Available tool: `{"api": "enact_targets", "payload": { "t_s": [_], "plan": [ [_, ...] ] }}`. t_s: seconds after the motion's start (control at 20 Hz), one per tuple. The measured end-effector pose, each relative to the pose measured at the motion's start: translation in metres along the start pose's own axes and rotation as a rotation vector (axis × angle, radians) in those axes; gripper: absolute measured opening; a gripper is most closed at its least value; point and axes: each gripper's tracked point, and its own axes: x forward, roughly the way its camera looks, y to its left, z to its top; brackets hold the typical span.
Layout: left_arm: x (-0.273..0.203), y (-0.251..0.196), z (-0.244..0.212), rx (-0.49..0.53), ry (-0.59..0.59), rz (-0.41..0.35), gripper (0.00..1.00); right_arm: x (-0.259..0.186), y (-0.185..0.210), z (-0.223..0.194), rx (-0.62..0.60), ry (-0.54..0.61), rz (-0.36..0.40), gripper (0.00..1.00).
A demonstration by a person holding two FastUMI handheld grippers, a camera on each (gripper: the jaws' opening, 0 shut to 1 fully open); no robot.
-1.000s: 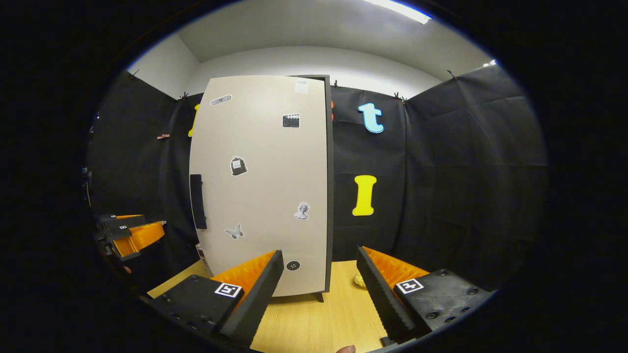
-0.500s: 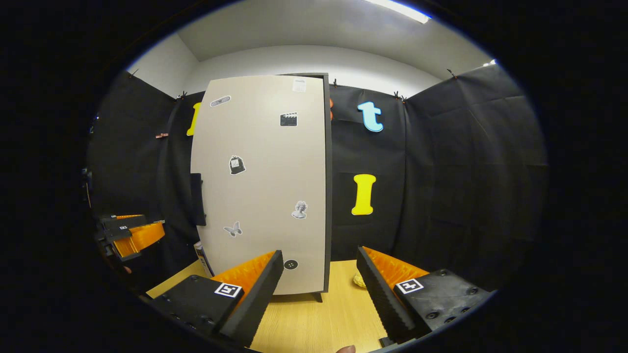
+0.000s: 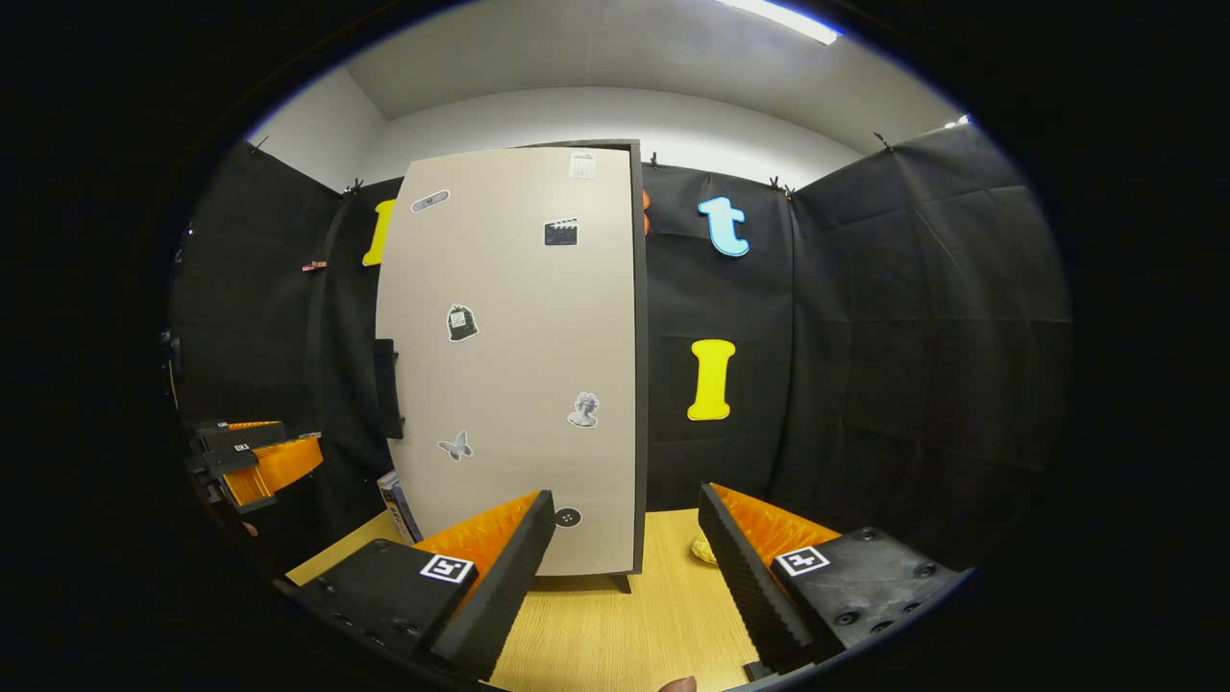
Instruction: Open the cabinet door with the right hand, grasp the bottle in the cabinet with the left hand and place it on the coaster, then close the cabinet door with the right hand.
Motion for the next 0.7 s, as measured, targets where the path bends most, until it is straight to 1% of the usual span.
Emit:
{"api": "enact_targets", "payload": {
  "t_s": [0.7],
  "plan": [
    [0.0012, 0.0002, -0.0009, 0.003, -0.003, 0.002, 0.94, 0.0014, 0.0006, 0.0006, -0.002, 0.0, -0.003, 0.98]
  ]
}}
